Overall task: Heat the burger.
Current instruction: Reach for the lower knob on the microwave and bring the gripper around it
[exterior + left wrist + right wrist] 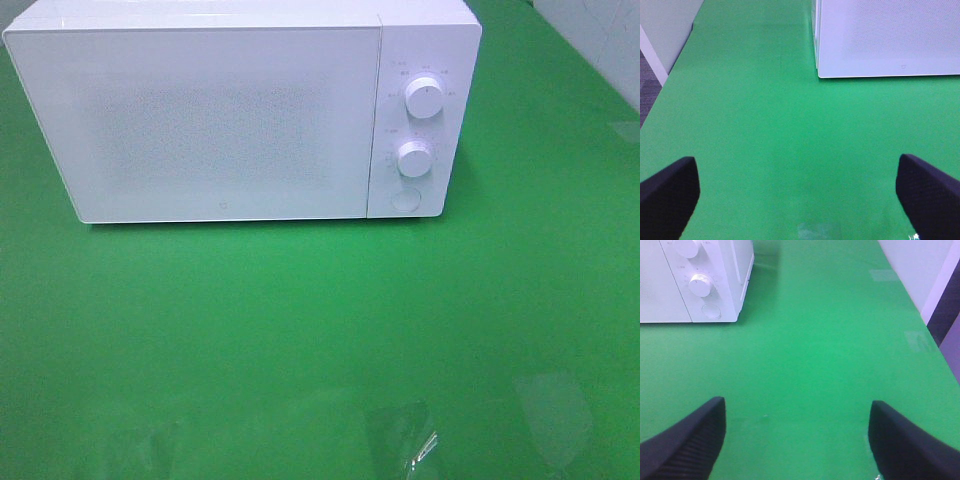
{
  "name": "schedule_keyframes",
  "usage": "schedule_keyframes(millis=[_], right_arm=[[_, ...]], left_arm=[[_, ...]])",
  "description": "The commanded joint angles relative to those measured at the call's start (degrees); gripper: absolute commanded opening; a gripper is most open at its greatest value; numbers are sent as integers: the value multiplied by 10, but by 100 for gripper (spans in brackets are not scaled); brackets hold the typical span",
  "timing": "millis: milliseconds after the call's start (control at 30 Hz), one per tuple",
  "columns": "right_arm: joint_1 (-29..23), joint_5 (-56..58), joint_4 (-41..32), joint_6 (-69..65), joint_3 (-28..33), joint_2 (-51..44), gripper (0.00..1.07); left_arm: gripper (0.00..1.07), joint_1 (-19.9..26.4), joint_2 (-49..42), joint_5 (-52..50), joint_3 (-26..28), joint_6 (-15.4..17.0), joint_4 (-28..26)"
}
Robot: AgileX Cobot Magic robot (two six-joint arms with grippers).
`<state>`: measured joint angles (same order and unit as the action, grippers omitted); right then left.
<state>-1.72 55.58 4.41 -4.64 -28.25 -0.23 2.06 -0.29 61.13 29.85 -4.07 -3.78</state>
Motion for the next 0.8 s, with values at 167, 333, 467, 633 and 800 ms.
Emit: schedule_keyframes(millis=[167, 333, 467, 633, 800], right_arm=[[3, -6, -2, 0, 1, -15, 75], [3, -6, -2, 0, 1, -15, 75], [3, -6, -2, 1, 1, -15, 75], [3, -6, -2, 1, 1, -15, 75], [3, -6, -2, 1, 1, -15, 75]], left_arm=[[100, 3, -14, 1, -2, 4, 2], [100, 3, -14, 1, -2, 4, 2], [100, 3, -14, 1, -2, 4, 2], [100, 3, -14, 1, -2, 4, 2], [100, 3, -14, 1, -2, 4, 2]])
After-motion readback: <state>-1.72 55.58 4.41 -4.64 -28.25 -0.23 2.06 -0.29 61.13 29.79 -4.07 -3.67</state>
